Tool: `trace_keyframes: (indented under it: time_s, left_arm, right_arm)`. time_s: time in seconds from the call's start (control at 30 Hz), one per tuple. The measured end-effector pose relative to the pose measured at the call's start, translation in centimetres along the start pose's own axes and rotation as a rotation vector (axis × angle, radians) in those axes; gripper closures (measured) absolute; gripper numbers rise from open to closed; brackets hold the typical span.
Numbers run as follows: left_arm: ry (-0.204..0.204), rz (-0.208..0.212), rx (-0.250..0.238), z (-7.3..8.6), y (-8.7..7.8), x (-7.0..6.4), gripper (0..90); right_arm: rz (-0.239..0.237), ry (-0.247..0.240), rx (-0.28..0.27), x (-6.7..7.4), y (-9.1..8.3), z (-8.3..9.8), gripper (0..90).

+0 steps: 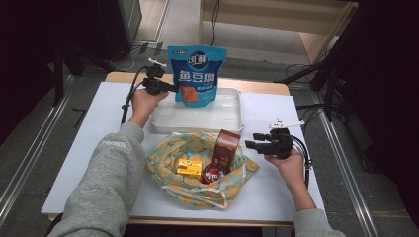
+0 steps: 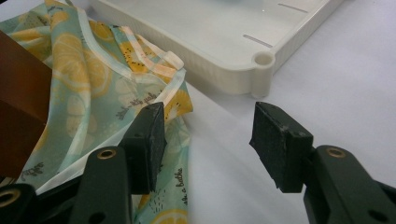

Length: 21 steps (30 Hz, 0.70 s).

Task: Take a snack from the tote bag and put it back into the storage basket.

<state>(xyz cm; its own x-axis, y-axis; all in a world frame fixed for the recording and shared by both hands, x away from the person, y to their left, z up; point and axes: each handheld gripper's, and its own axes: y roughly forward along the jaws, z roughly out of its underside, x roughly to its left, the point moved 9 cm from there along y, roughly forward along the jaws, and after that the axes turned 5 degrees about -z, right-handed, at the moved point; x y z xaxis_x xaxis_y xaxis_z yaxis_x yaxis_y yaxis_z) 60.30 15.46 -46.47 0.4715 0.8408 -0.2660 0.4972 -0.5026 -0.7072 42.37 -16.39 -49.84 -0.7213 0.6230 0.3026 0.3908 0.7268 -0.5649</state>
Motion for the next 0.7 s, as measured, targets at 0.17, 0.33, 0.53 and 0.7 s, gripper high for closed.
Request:
trace_keyframes:
  time_s: [0.17,0.33,0.53,0.7]
  left_arm:
    - [-0.002,0.003,0.006,0.1,-0.1,0.0,82.8]
    - [0.003,-0.01,0.026,0.3,-0.5,0.3,77.9]
    - [-0.005,0.004,0.054,0.8,-1.4,0.5,65.3]
    - [-0.005,0.009,0.044,1.5,-2.4,0.5,61.2]
  right_arm:
    - [0.001,0.0,-0.001,0.0,-0.1,0.1,46.1]
    - [-0.004,0.0,0.006,-0.1,0.0,0.2,46.4]
    - [-0.006,-0.002,0.009,0.0,0.1,0.2,46.3]
    - [-0.003,0.001,0.007,0.0,0.0,0.2,46.1]
